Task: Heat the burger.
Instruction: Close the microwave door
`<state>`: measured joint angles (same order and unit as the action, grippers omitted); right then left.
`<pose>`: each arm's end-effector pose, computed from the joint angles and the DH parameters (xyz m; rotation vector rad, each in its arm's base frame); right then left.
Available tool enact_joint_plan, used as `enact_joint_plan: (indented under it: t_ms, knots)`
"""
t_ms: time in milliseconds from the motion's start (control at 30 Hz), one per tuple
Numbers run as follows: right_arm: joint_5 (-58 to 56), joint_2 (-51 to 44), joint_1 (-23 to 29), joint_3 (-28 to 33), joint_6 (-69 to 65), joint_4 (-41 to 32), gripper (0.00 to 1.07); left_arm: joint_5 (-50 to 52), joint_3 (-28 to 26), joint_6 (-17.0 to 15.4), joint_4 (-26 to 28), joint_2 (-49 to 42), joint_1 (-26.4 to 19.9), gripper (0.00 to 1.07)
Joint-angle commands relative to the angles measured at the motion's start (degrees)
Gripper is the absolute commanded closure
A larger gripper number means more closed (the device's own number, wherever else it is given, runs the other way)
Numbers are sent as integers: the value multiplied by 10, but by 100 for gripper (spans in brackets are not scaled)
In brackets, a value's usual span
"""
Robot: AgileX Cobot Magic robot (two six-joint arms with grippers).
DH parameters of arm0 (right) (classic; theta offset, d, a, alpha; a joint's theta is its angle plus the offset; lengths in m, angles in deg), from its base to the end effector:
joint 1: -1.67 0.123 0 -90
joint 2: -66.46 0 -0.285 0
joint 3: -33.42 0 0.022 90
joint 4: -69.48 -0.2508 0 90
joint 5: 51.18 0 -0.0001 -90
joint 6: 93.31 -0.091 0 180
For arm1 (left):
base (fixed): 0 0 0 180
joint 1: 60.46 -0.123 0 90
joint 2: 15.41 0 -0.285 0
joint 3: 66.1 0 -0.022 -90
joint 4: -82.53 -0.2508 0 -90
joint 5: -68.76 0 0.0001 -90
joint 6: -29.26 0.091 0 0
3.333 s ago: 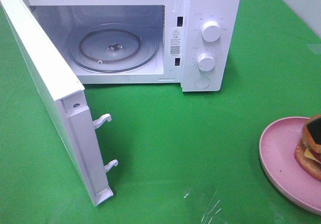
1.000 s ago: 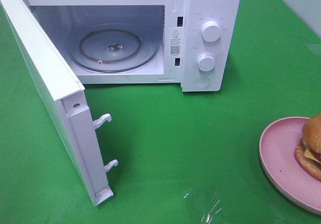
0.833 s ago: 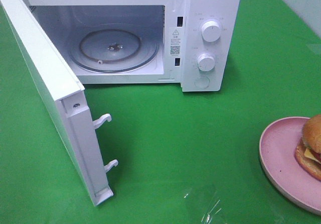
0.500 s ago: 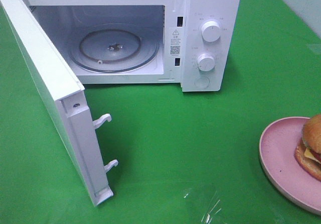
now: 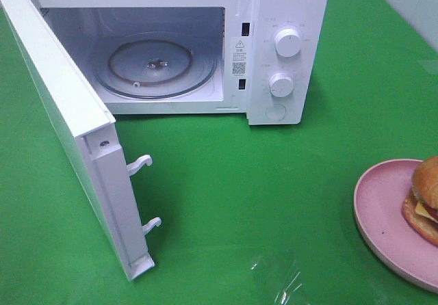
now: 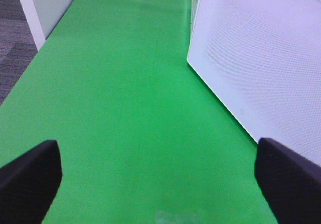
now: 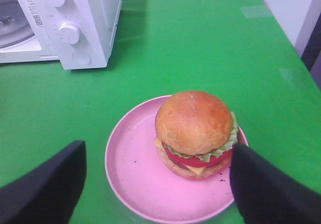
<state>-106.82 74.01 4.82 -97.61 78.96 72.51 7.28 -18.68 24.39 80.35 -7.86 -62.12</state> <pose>-0.0011 -0.0040 0.2828 0.0777 1.9555 0.0627 -0.0085 0.0028 0.2818 -0.1183 2.0284 0.0101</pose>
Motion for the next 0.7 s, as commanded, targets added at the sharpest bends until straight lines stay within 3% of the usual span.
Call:
enact_joint_plan:
  t_ms: [33, 200, 333, 367, 400, 433, 500, 533, 567, 600, 633, 667, 700]
  knots:
    - [6, -15, -3, 1, 5, -2, 32, 9, -8, -1, 6, -3, -1, 10]
    - [6, -15, -3, 1, 5, -2, 32, 17, -22, -1, -11, 15, -1, 12]
    - [6, -15, -3, 1, 5, -2, 32, 45, -22, -2, -29, 45, -1, 21]
    - [6, -15, -3, 1, 5, -2, 32, 73, -22, -2, -30, 63, -1, 30]
    - [6, -15, -3, 1, 5, -2, 32, 73, -22, -2, -30, 63, -1, 30]
    - [6, -15, -3, 1, 5, -2, 32, 97, -22, -2, -30, 80, -1, 42]
    - [6, -15, -3, 1, 5, -2, 32, 123, -22, -1, -30, 97, -1, 47]
    - [6, -15, -3, 1, 5, -2, 32, 134, -22, -1, -30, 106, -1, 59]
    - [6, -15, -3, 1, 5, -2, 32, 134, -22, -1, -30, 106, -1, 59]
    - [6, -15, -3, 1, 5, -2, 32, 151, -22, -1, -30, 131, -1, 74]
    - [6, -15, -3, 1, 5, -2, 32, 151, -22, -1, -30, 131, -1, 74]
    - [6, -15, -3, 1, 5, -2, 32, 168, -21, -1, -30, 156, -1, 87]
    - [6, -15, -3, 1, 5, -2, 32, 184, -21, -1, -32, 184, -1, 106]
